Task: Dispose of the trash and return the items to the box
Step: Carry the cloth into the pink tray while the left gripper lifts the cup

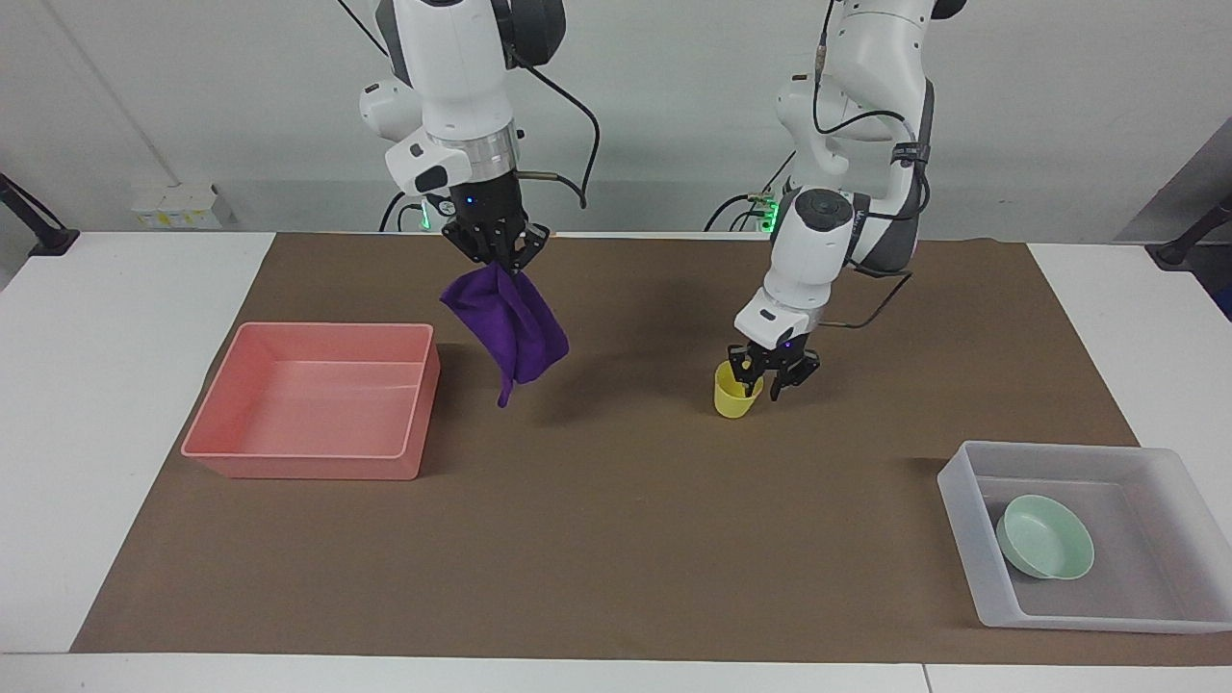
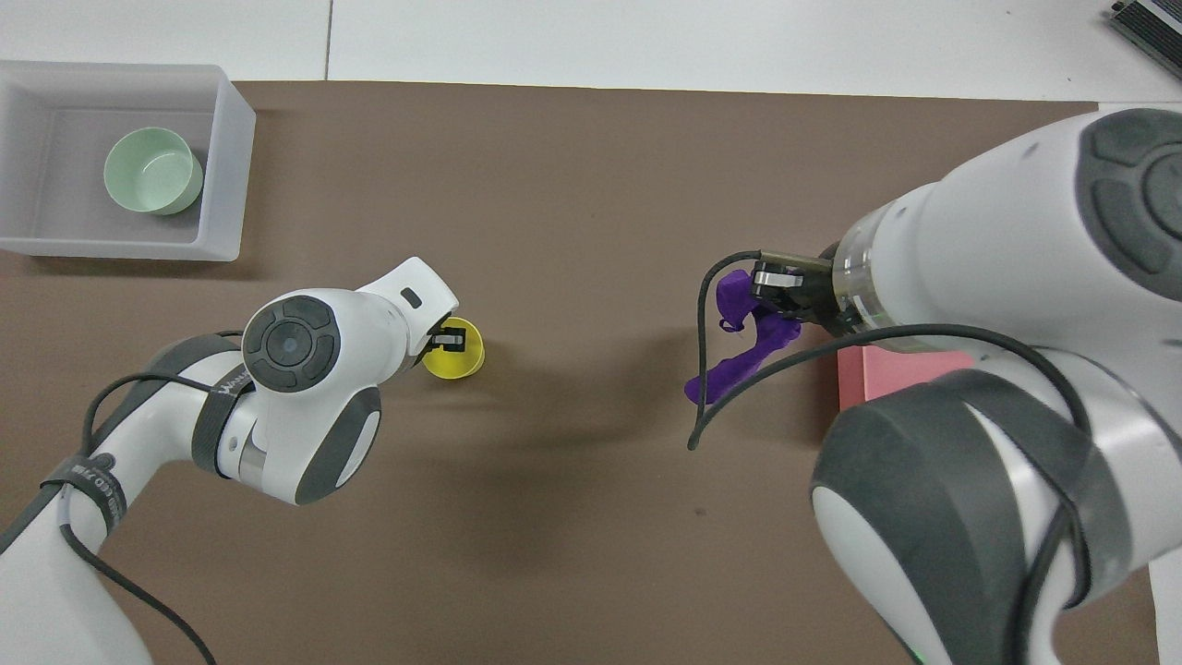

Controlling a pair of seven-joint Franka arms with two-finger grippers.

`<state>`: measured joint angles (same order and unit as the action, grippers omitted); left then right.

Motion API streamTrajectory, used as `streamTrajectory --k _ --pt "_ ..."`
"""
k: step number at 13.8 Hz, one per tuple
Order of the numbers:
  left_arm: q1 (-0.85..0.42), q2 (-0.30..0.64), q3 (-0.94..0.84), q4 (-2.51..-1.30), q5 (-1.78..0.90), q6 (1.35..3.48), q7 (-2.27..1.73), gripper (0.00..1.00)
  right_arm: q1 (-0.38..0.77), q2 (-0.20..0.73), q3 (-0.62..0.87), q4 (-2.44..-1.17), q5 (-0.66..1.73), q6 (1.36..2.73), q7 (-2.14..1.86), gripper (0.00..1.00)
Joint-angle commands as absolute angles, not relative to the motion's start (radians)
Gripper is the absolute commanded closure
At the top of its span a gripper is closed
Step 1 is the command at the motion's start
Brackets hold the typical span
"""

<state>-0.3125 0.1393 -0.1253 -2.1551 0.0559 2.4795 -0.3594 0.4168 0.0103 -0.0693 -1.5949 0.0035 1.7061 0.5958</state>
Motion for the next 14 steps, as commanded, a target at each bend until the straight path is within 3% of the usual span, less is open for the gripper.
streamTrajectory --k 1,6,10,14 --pt "-0.327 0.113 -0.109 -2.177 0.072 2.496 -0.382 1.00 0.356 -0.046 -0.060 -1.592 -0.008 1.655 0.507 1.00" --pt "-0.295 0.063 -0.097 -2.154 0.072 2.461 -0.341 1.00 0.212 -0.095 -0.060 -1.592 -0.008 1.612 0.309 1.00" --pt "-0.166 0.014 -0.097 -2.117 0.074 2.411 -0.198 1.00 0.088 -0.101 -0.060 -1.597 -0.006 1.612 0.126 1.00" --pt "-0.048 0.031 -0.095 -2.021 0.074 2.416 -0.149 1.00 -0.017 -0.112 -0.061 -1.658 -0.006 1.667 -0.035 1.00"
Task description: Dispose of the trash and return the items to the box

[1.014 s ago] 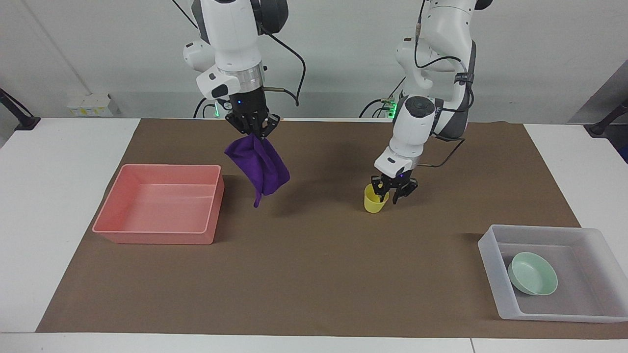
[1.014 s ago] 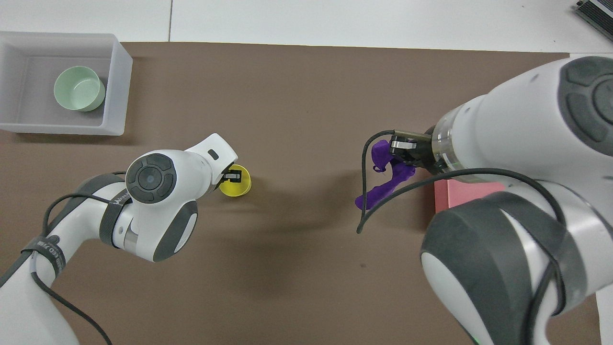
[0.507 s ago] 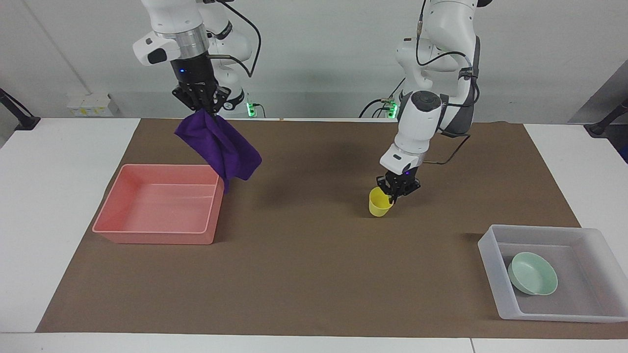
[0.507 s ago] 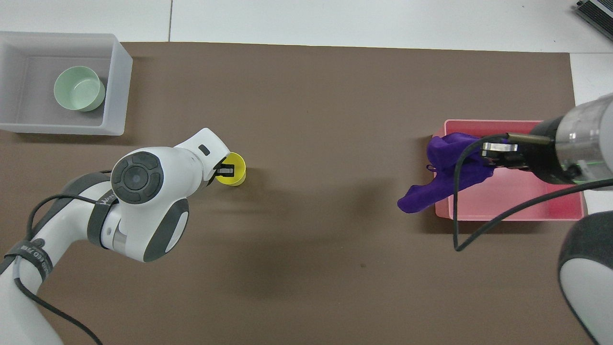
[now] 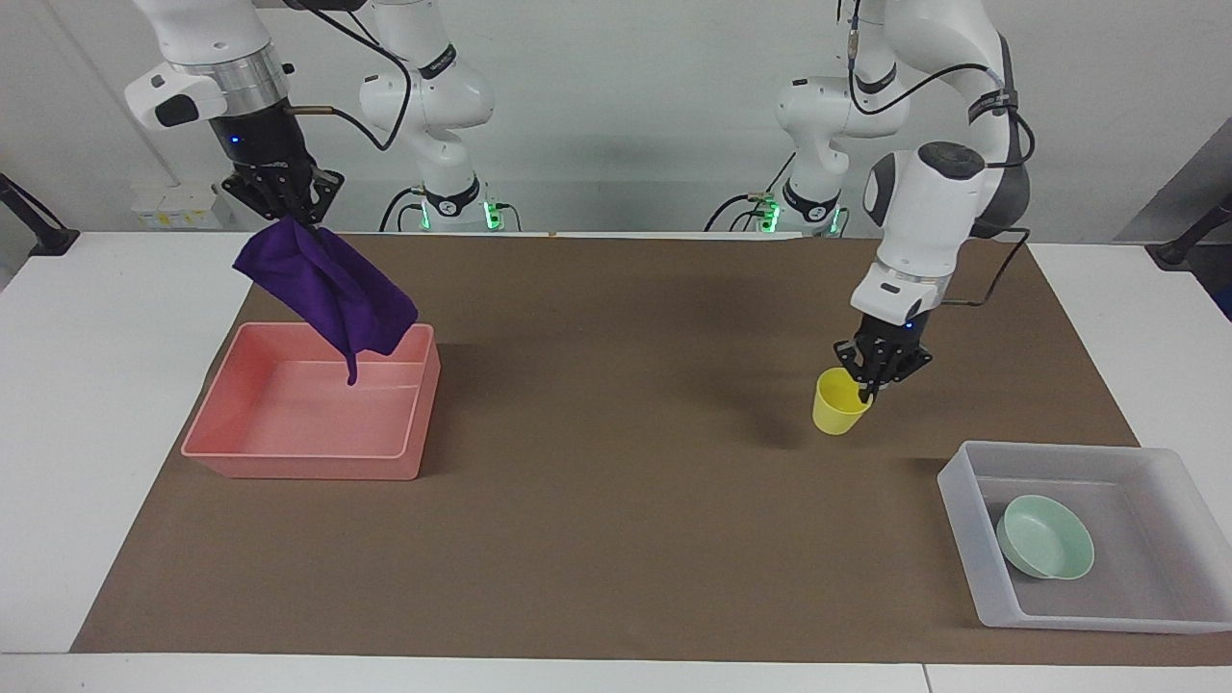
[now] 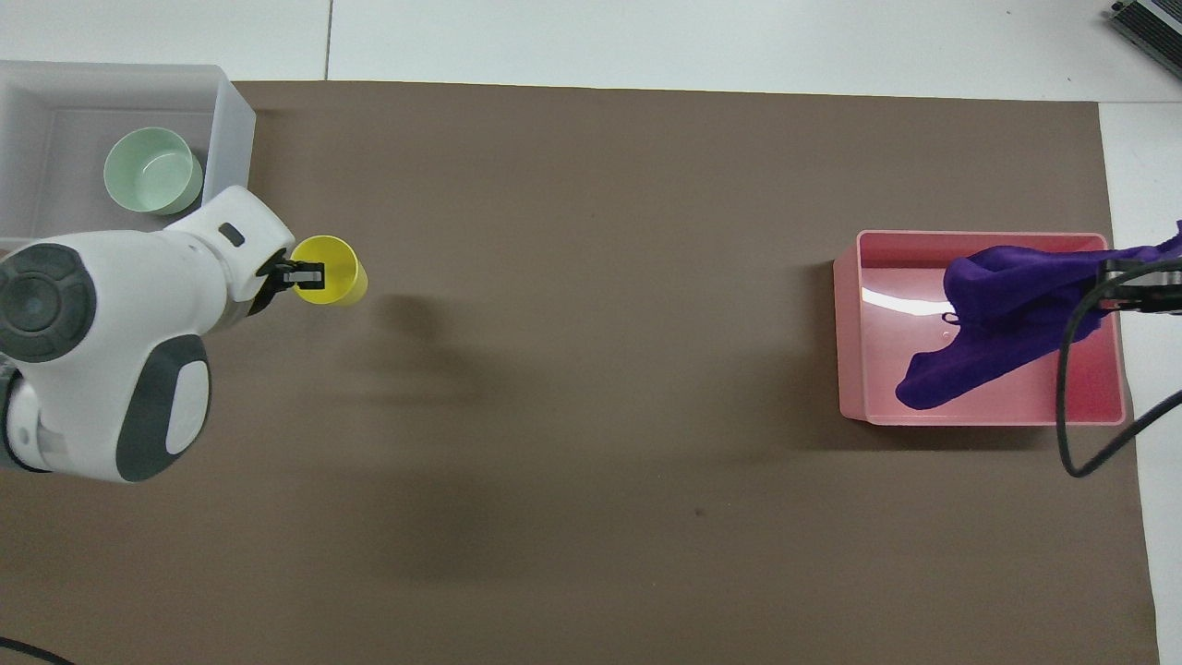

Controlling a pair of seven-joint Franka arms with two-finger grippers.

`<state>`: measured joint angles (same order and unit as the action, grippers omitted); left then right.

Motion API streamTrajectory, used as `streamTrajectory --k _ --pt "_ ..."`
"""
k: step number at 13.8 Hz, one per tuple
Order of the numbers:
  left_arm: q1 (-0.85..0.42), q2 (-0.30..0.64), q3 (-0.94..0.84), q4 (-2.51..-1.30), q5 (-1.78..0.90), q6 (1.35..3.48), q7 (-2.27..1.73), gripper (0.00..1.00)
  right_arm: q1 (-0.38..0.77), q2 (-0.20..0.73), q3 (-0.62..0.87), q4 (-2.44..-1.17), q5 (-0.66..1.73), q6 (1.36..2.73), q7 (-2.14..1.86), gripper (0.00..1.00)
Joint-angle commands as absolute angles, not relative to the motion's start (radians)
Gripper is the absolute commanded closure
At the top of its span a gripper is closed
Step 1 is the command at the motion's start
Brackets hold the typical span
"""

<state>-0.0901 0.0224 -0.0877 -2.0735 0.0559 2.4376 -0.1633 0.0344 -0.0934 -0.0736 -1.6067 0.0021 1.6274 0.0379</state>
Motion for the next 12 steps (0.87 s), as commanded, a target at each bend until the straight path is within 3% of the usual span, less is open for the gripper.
streamTrajectory --k 1,3,7,12 --pt "-0.016 0.052 -0.097 -1.988 0.074 2.415 -0.134 1.00 -0.044 -0.112 -0.061 -1.684 -0.006 1.705 -0.081 1.00" --pt "0.041 0.080 -0.097 -1.921 0.075 2.407 -0.126 1.00 -0.070 -0.112 -0.061 -1.735 -0.006 1.773 -0.126 1.00" --pt "0.149 0.234 -0.098 -1.670 0.072 2.284 -0.028 1.00 -0.077 -0.123 -0.061 -1.883 -0.006 1.926 -0.126 1.00" --pt "0.225 0.405 -0.100 -1.450 0.038 2.246 0.018 1.00 -0.089 -0.101 -0.061 -2.093 -0.005 2.185 -0.120 1.00"
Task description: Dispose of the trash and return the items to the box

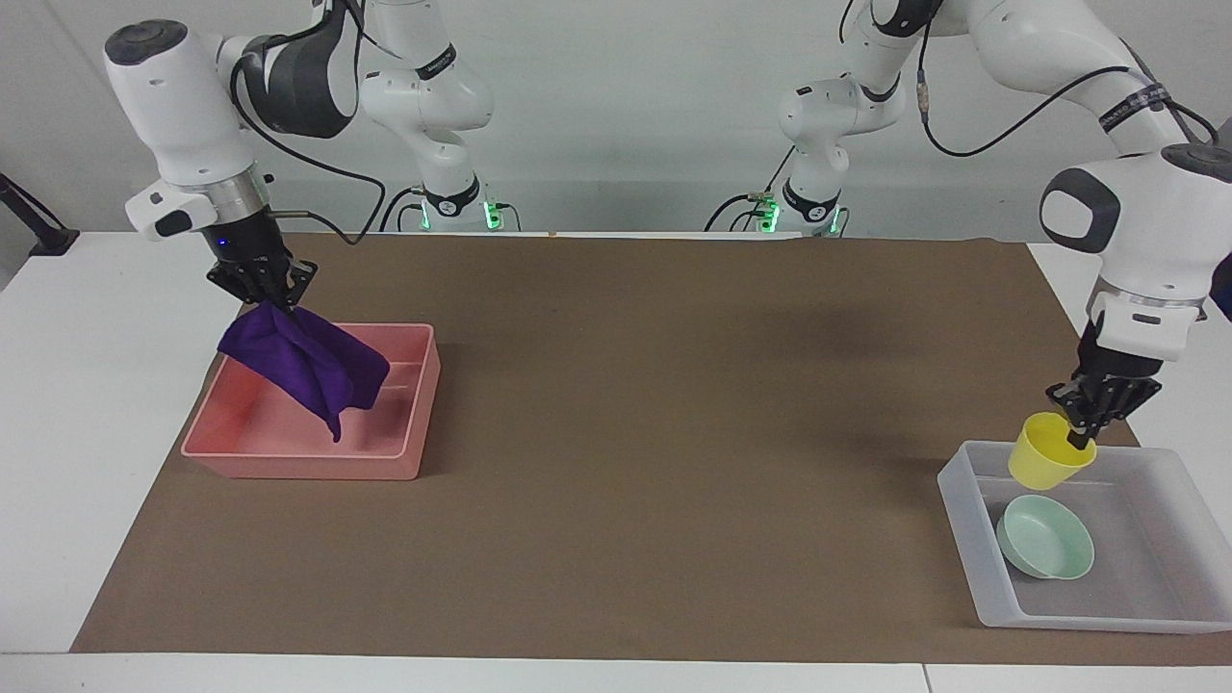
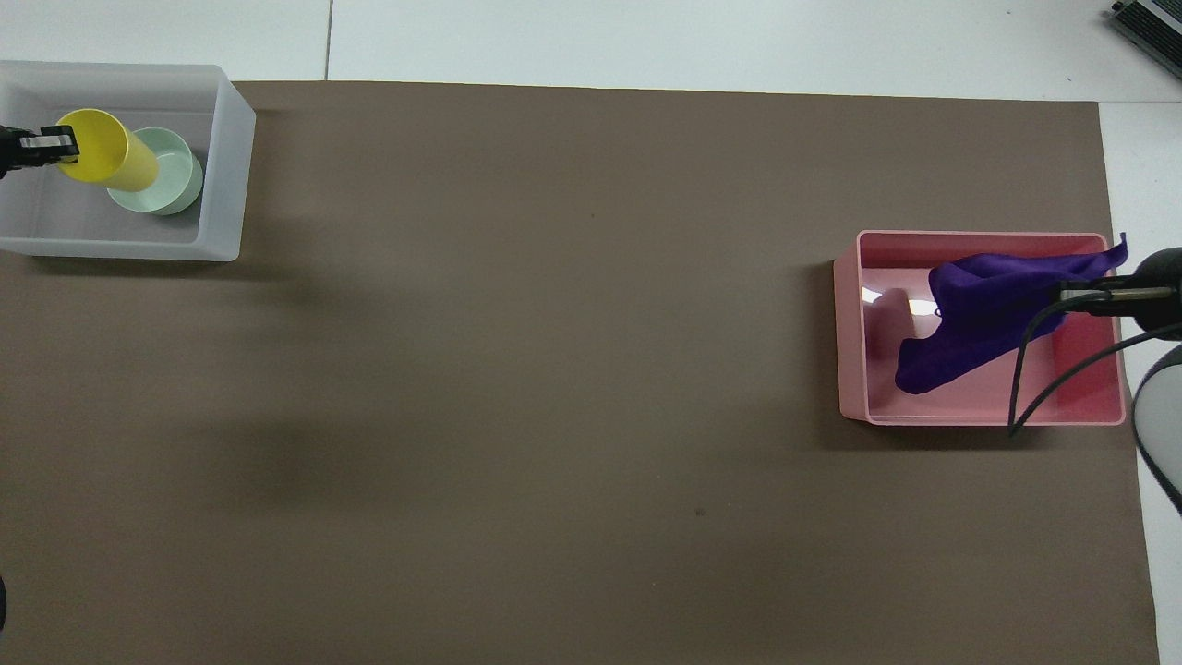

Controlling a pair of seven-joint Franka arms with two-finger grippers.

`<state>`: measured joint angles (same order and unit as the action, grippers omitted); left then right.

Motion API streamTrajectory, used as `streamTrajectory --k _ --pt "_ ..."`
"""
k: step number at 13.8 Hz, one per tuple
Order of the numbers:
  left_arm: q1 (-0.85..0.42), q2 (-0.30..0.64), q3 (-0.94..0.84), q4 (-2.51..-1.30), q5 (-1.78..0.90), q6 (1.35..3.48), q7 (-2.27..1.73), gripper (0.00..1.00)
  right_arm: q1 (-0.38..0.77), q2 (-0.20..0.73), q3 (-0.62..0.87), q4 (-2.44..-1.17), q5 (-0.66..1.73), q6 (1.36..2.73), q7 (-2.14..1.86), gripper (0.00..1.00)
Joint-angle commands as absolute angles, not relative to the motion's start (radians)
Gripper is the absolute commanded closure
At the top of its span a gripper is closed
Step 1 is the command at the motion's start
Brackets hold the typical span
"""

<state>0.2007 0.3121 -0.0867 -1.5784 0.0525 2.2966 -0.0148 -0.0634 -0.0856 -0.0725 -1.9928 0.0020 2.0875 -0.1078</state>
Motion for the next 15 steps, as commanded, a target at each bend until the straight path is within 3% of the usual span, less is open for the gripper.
streamTrajectory --k 1,4,8,15 --pt "0.230 0.447 -0.101 -1.406 0.035 2.241 0.034 1.00 -0.090 -0.085 -0.061 -2.118 -0.005 2.221 -0.120 1.00" --pt "0.232 0.587 -0.104 -1.237 0.035 2.197 0.037 1.00 -0.104 -0.022 -0.061 -2.135 -0.005 2.259 -0.115 1.00" --pt "0.245 0.640 -0.103 -1.241 0.025 2.253 0.051 1.00 -0.104 0.018 -0.061 -2.204 -0.003 2.351 -0.115 1.00" --pt "0.262 0.635 -0.101 -1.348 0.012 2.332 0.057 1.00 -0.086 0.139 -0.060 -2.201 -0.002 2.450 -0.017 1.00"
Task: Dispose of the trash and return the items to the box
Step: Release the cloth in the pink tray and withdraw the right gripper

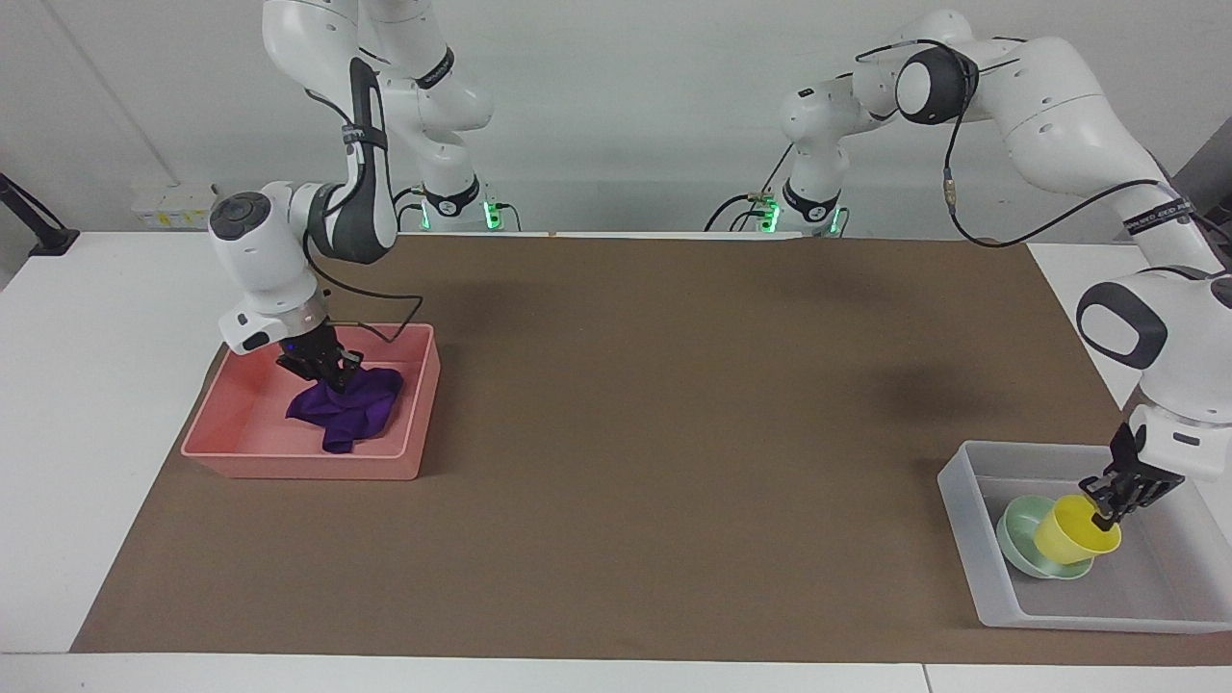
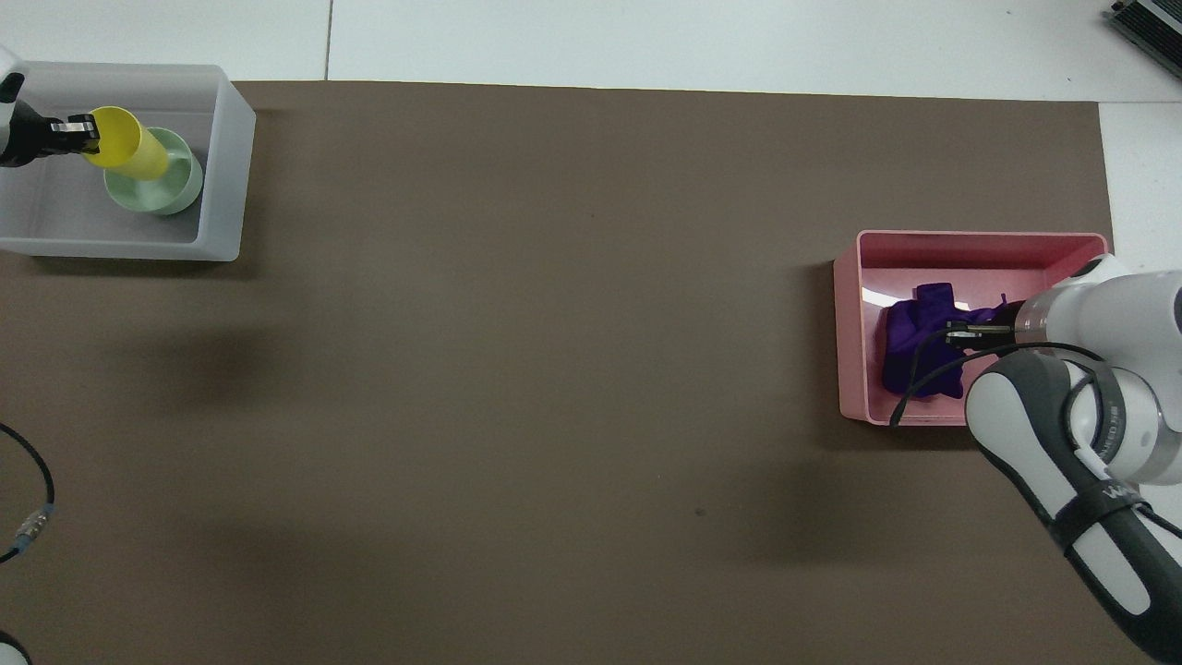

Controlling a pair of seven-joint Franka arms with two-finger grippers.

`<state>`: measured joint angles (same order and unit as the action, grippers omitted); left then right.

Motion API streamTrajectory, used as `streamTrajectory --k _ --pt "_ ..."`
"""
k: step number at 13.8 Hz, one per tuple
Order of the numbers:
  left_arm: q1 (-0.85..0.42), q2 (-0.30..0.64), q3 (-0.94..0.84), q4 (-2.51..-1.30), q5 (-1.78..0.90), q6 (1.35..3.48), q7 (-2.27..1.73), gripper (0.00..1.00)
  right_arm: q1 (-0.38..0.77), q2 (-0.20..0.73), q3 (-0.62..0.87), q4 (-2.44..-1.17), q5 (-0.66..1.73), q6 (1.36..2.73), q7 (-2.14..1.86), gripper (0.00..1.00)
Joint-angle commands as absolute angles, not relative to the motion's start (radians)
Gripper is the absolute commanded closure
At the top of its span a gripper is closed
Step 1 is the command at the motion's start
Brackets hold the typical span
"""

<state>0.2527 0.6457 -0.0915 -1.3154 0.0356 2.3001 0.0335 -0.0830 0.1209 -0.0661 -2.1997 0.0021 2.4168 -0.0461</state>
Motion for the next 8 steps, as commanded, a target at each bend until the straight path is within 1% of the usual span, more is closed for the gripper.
streamTrajectory --k 1,2,3,4,5,7,8 --pt "0.262 0.632 -0.100 -1.364 0.012 2.333 0.058 1.00 -0.084 0.143 -0.060 -2.201 -0.002 2.451 -0.011 1.00" --pt "0.262 0.629 -0.100 -1.383 0.012 2.335 0.063 1.00 -0.084 0.144 -0.058 -2.201 0.000 2.451 -0.002 0.93" --pt "0.262 0.617 -0.101 -1.413 0.009 2.356 0.075 1.00 -0.084 0.144 -0.058 -2.200 0.000 2.451 0.002 0.66" --pt "0.262 0.603 -0.101 -1.457 0.002 2.394 0.077 1.00 -0.084 0.144 -0.057 -2.195 0.000 2.448 0.002 0.28" --pt "0.262 0.588 -0.101 -1.500 0.002 2.425 0.078 1.00 -0.084 0.141 -0.057 -2.189 0.000 2.445 0.002 0.00" --pt "0.261 0.583 -0.101 -1.503 0.002 2.415 0.077 1.00 -0.083 0.123 -0.048 -2.145 0.000 2.393 0.003 0.00" --pt "0.261 0.581 -0.101 -1.500 0.002 2.411 0.077 0.71 -0.083 0.118 -0.046 -2.110 0.000 2.354 0.003 0.00"
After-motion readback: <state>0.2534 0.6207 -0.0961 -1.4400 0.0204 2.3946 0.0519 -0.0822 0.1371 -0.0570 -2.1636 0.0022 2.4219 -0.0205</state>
